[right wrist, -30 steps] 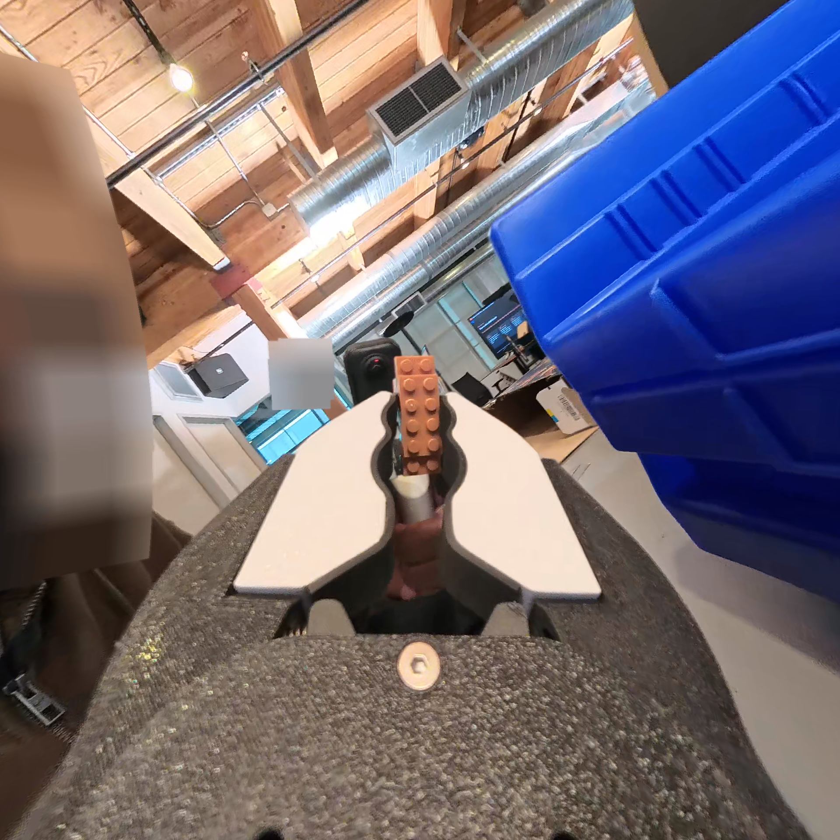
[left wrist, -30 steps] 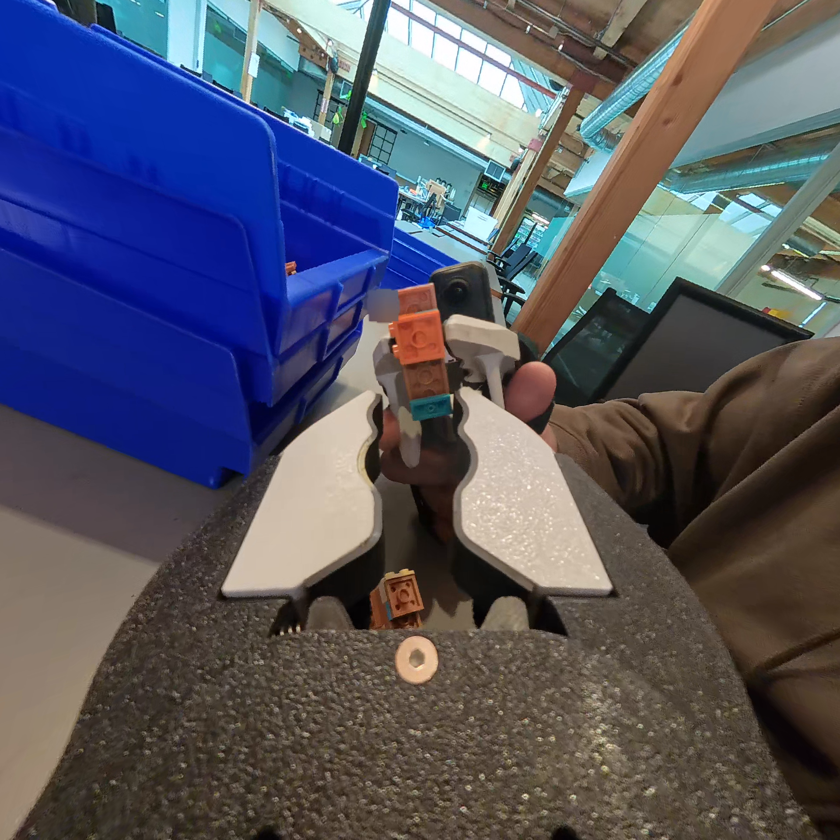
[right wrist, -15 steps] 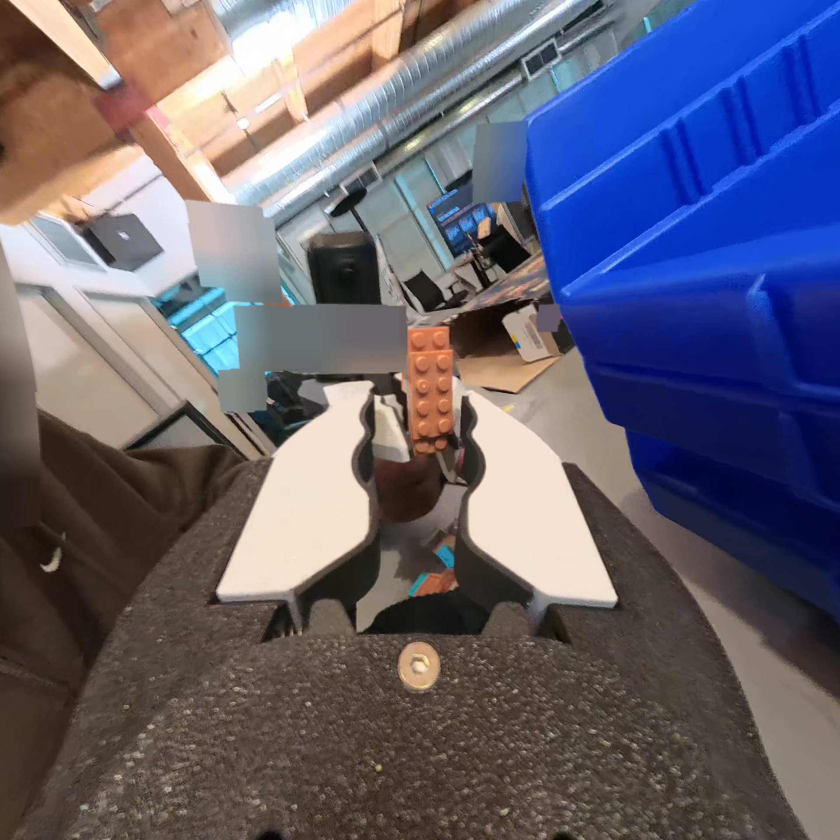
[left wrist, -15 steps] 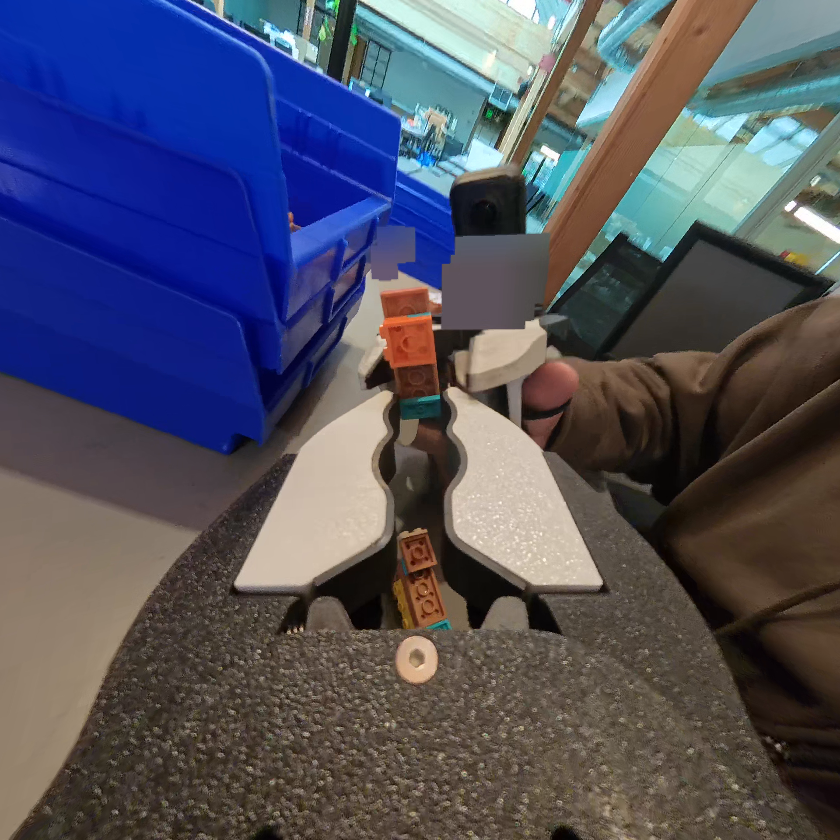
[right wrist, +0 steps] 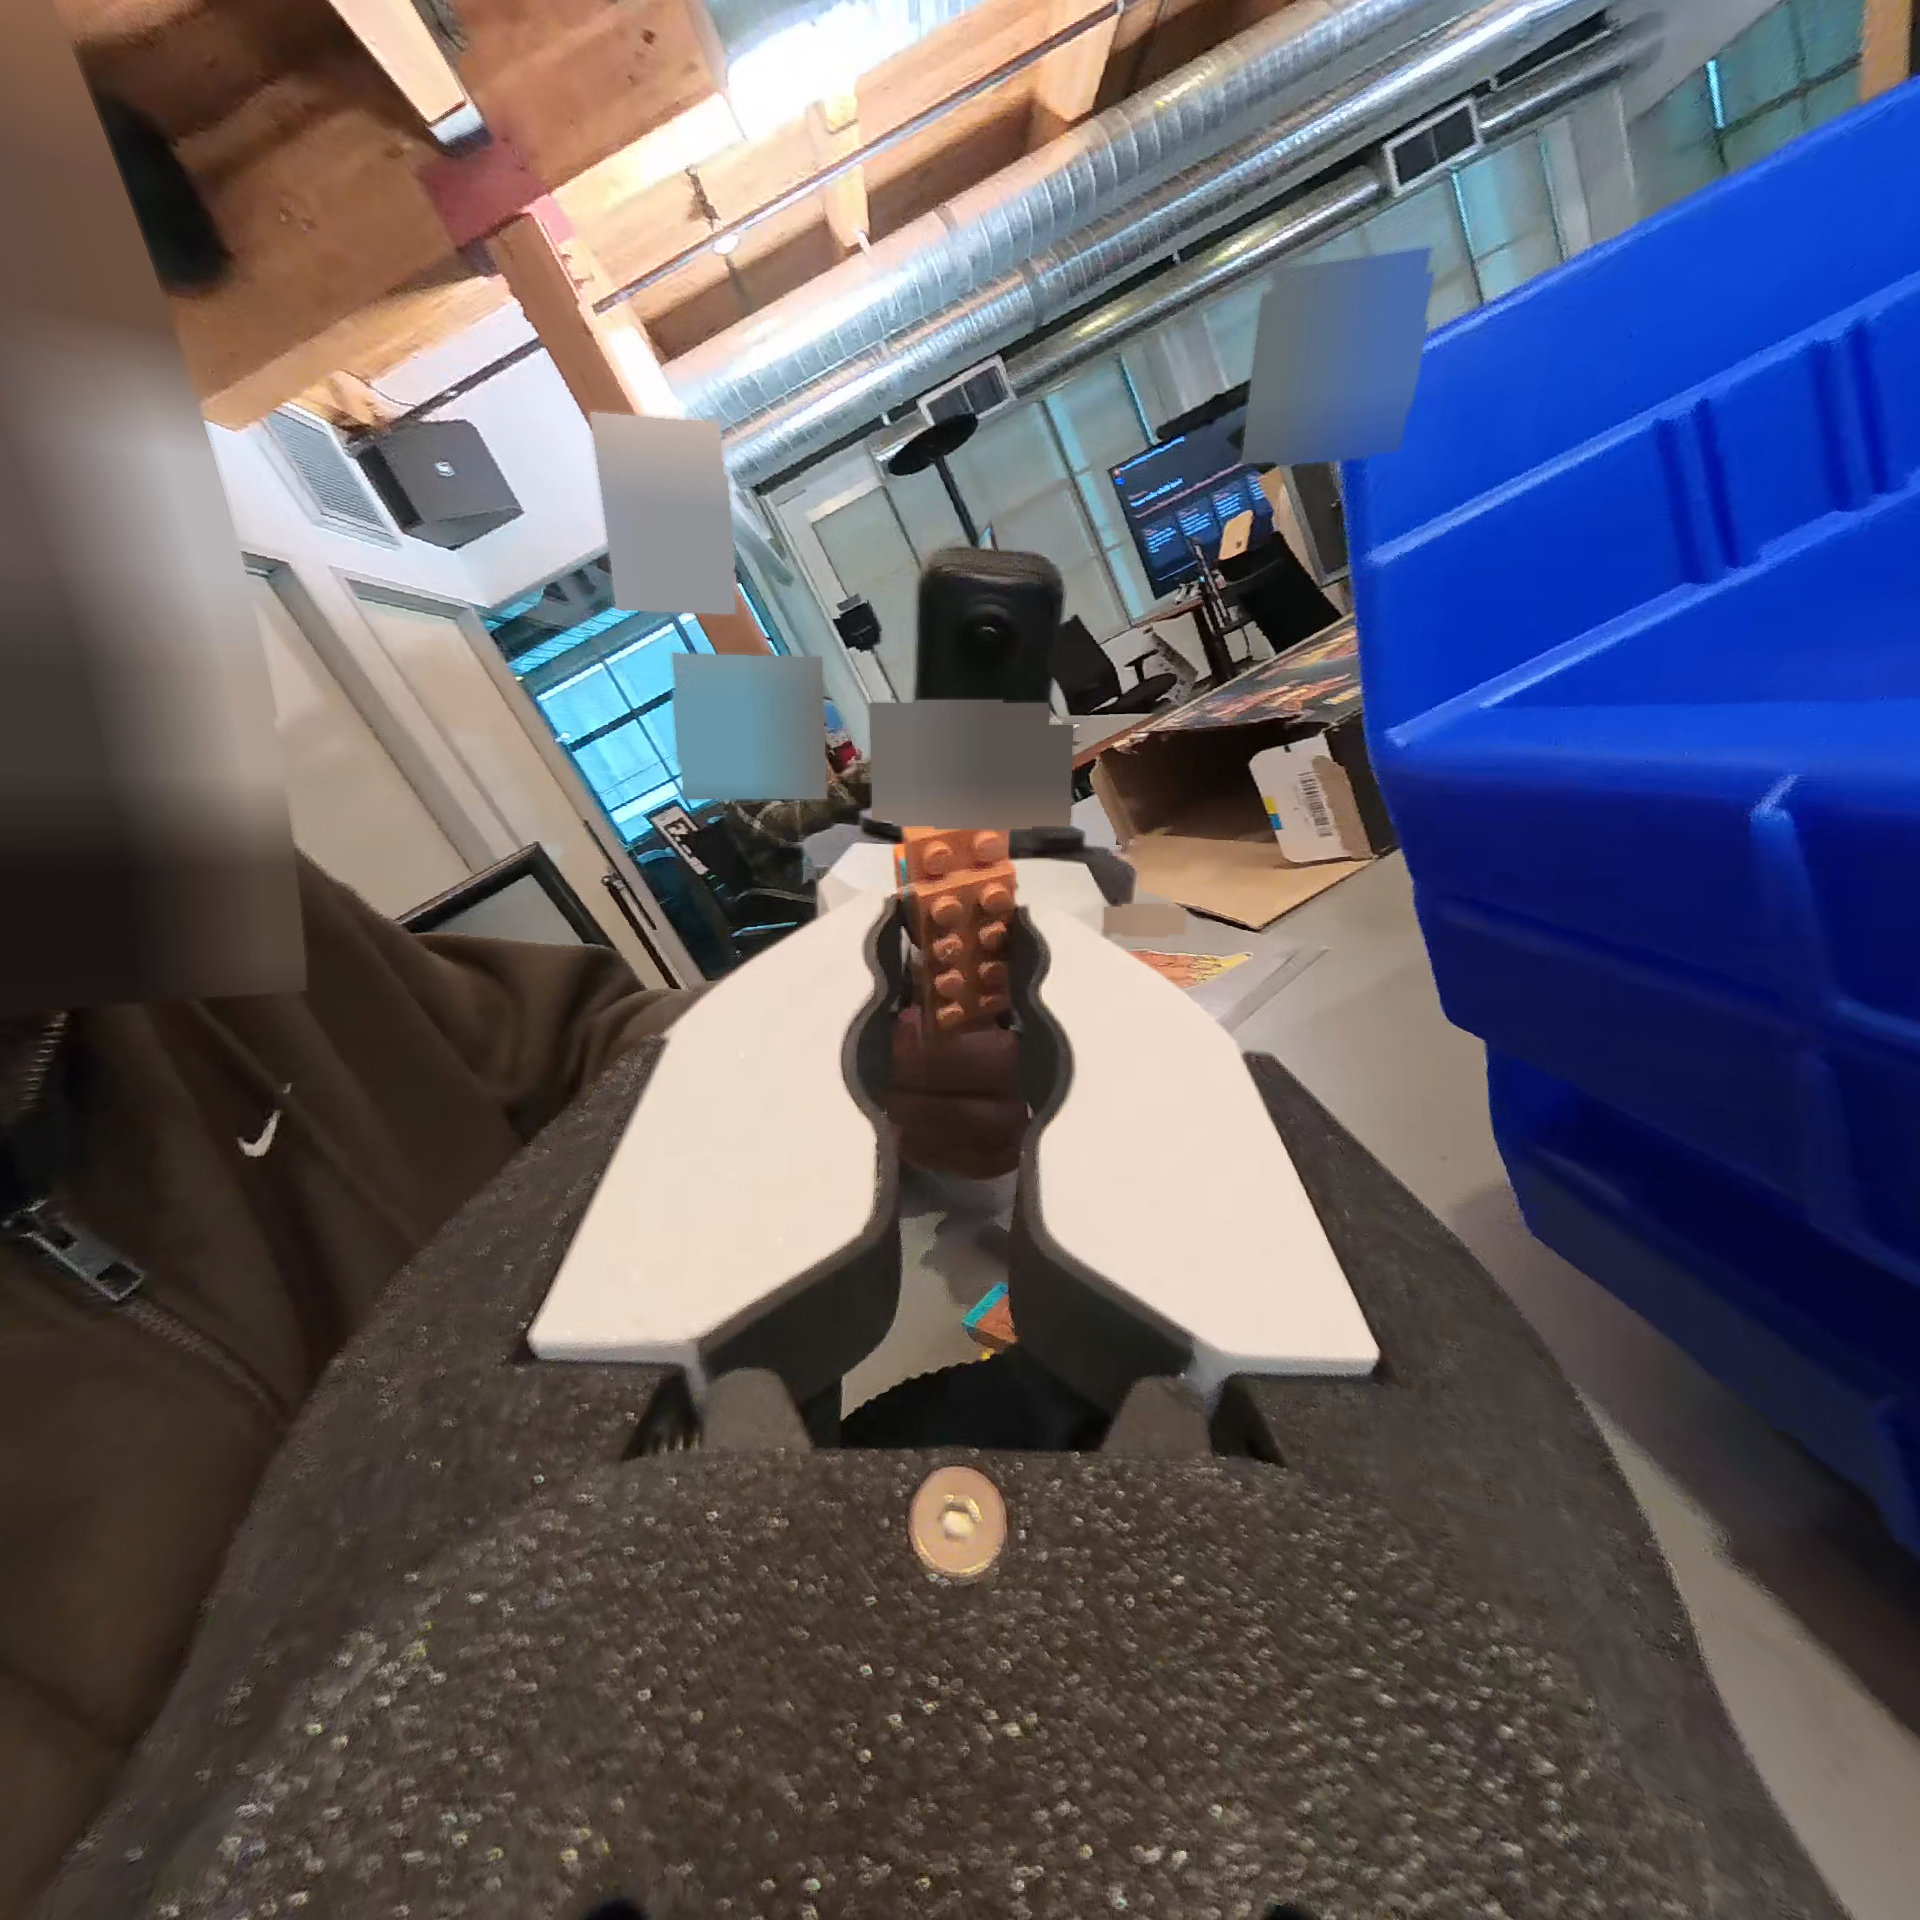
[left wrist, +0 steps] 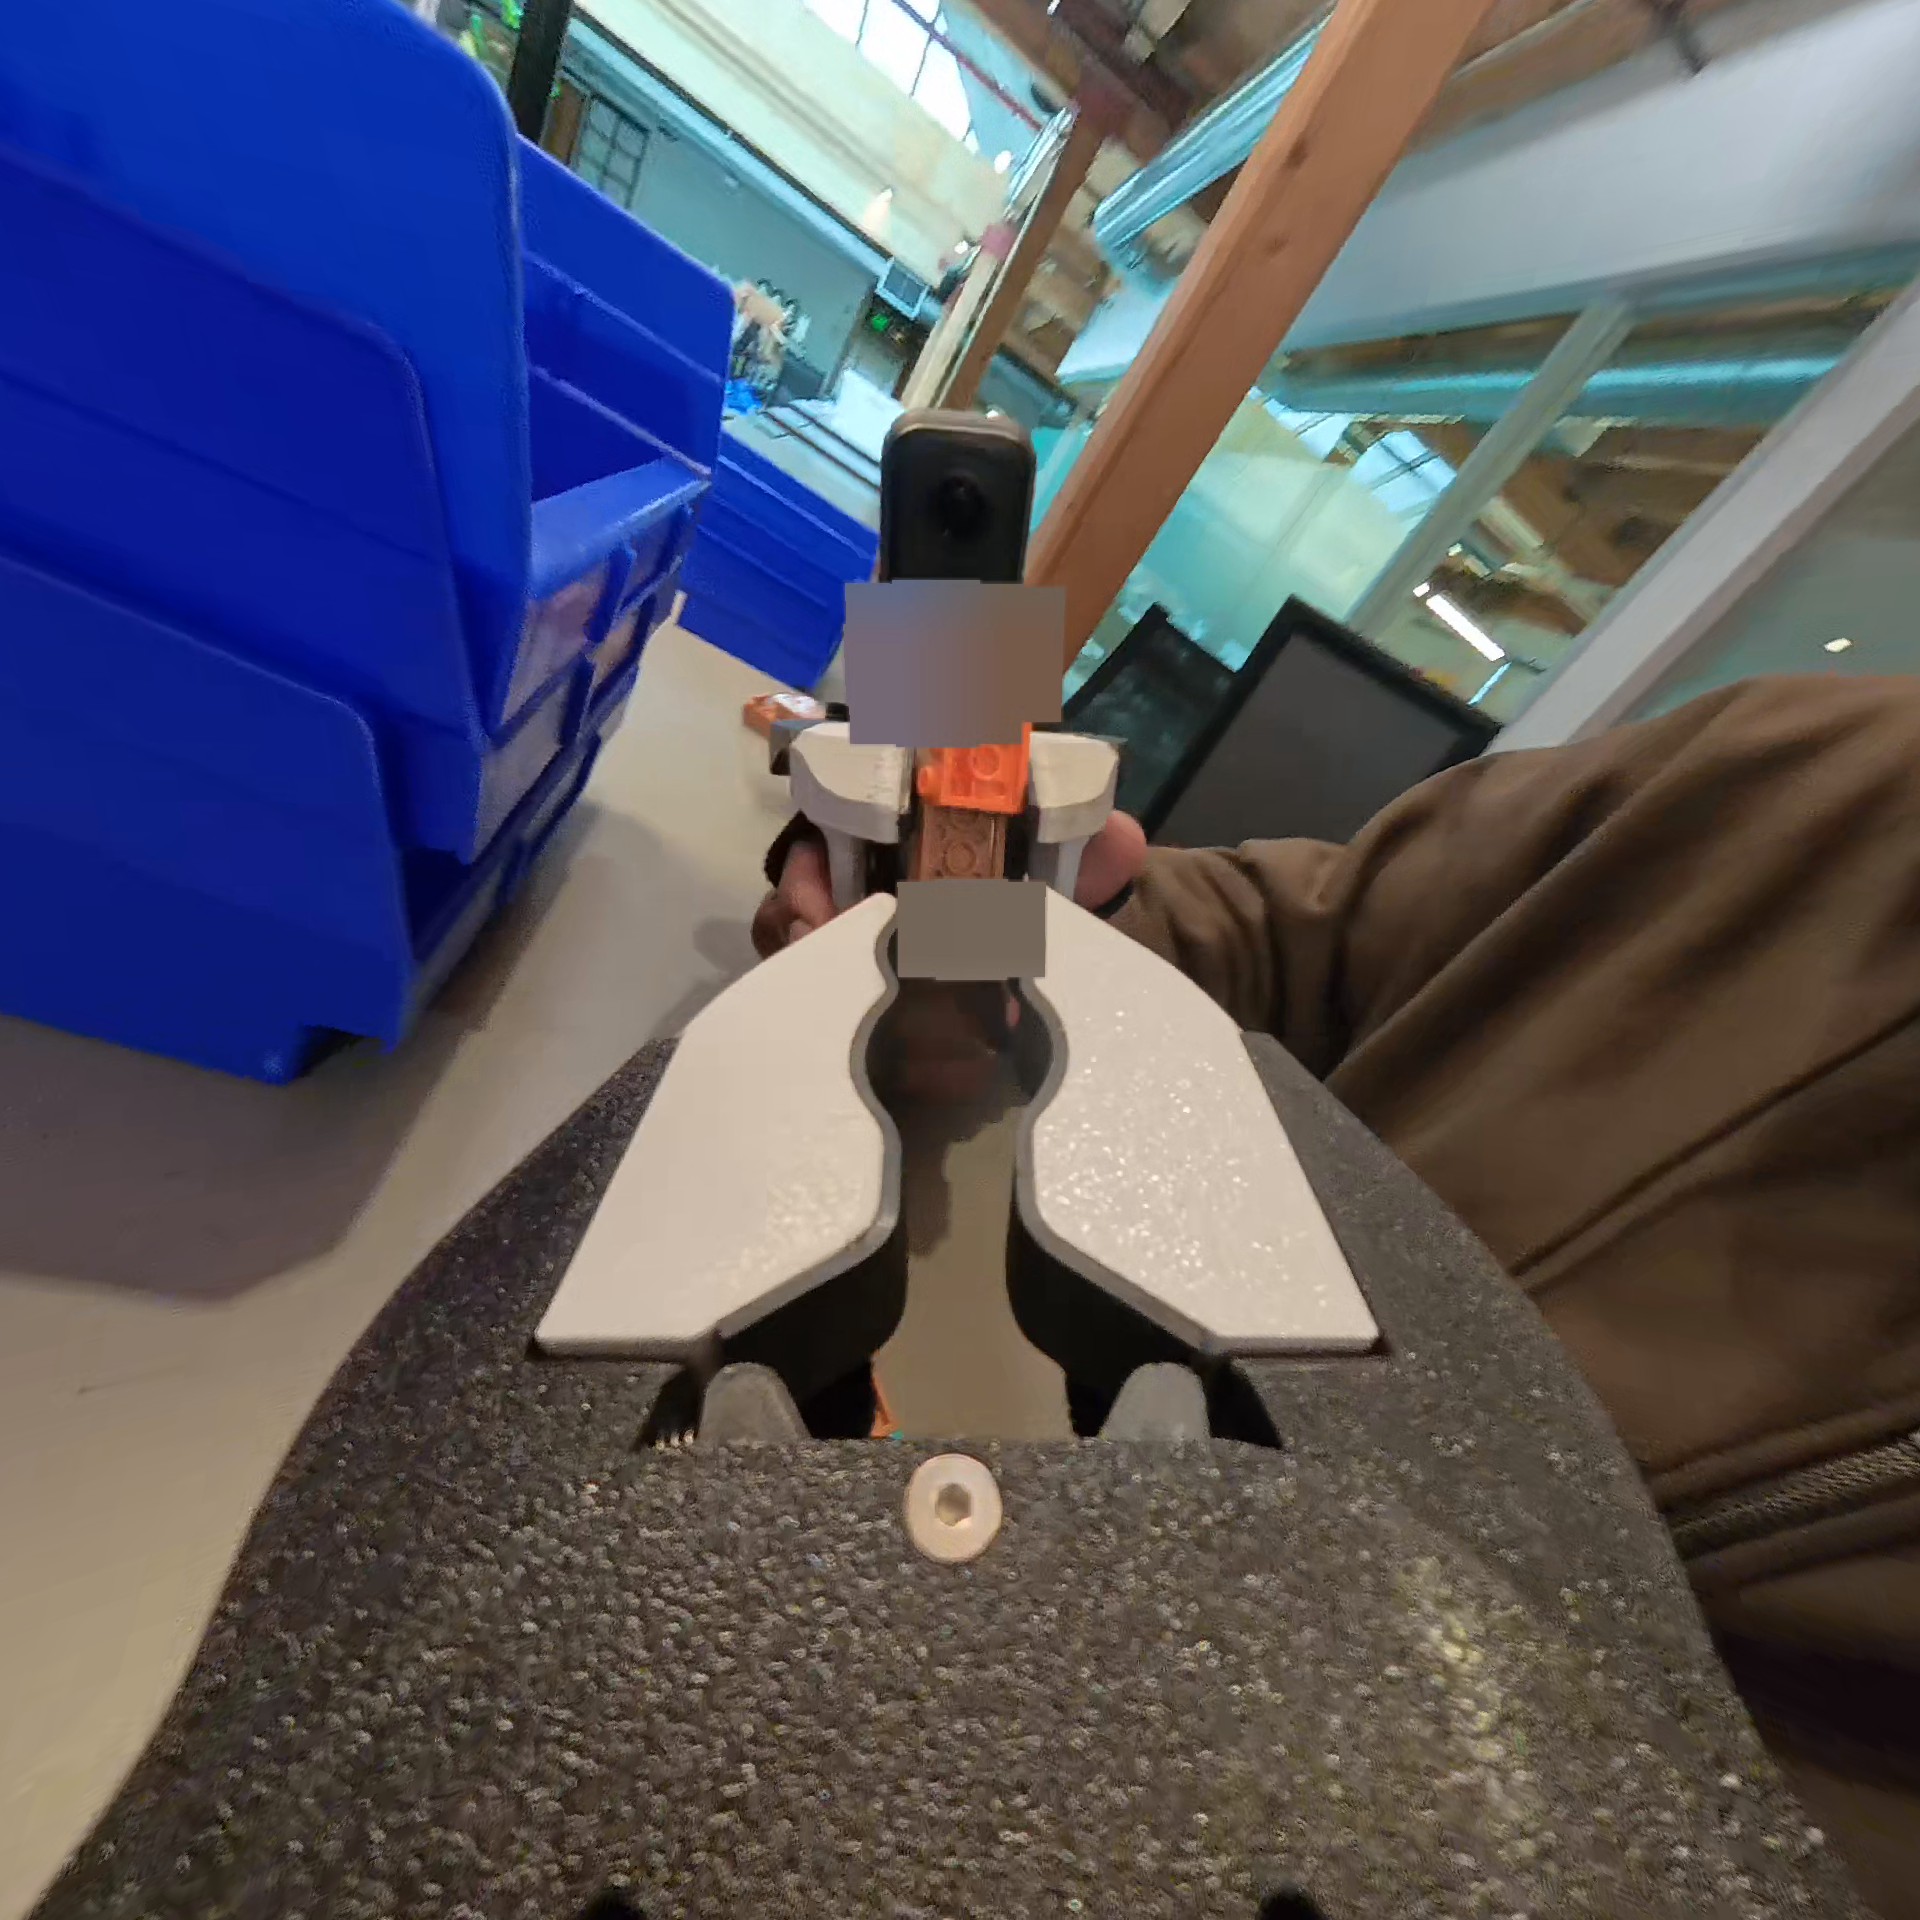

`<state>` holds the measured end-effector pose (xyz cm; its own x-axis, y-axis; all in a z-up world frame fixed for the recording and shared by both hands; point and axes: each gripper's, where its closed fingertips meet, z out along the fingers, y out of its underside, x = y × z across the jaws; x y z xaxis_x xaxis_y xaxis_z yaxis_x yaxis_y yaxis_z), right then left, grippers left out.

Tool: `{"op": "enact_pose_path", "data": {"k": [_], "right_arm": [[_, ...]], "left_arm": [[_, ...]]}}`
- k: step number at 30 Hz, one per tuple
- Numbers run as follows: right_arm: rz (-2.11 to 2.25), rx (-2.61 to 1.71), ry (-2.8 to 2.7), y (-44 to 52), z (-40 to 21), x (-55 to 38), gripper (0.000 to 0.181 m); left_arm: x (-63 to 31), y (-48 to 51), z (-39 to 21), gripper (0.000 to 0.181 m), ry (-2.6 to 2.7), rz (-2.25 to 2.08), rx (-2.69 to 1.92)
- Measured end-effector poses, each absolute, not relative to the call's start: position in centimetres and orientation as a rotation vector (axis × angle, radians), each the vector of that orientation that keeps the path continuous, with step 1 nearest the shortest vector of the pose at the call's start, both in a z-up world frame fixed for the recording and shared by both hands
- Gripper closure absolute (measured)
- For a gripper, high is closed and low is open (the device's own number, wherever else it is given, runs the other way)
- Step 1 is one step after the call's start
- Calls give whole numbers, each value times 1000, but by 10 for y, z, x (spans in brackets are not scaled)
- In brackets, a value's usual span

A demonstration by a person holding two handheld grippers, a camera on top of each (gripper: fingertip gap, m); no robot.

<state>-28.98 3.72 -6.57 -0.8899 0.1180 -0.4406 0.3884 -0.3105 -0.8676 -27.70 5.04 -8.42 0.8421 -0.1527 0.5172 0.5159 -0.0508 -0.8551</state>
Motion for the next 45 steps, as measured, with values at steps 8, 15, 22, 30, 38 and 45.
{"op": "enact_pose_path", "data": {"k": [8, 15, 22, 30, 38, 45], "right_arm": [[-2404, 673, 1863, 55, -59, -297, 161], [-2400, 660, 2180, 52, -74, -298, 161], [-2371, 587, 2207, 41, -85, -288, 161], [-2380, 595, 2198, 46, -83, -290, 161], [-2495, 674, 2081, 57, -70, -298, 161], [-2490, 970, 1601, 67, -66, -318, 160]], "left_arm": [[-302, 36, -75, 165, -396, -514, -1439], [-325, 41, -40, 165, -295, -23, -1568], [-390, 91, 32, 163, -370, 217, -1663], [-412, 85, 12, 136, -530, 246, -1646], [-333, 53, -24, 152, -272, 155, -1601], [-305, 67, -86, 150, -264, 39, -1766]]}}
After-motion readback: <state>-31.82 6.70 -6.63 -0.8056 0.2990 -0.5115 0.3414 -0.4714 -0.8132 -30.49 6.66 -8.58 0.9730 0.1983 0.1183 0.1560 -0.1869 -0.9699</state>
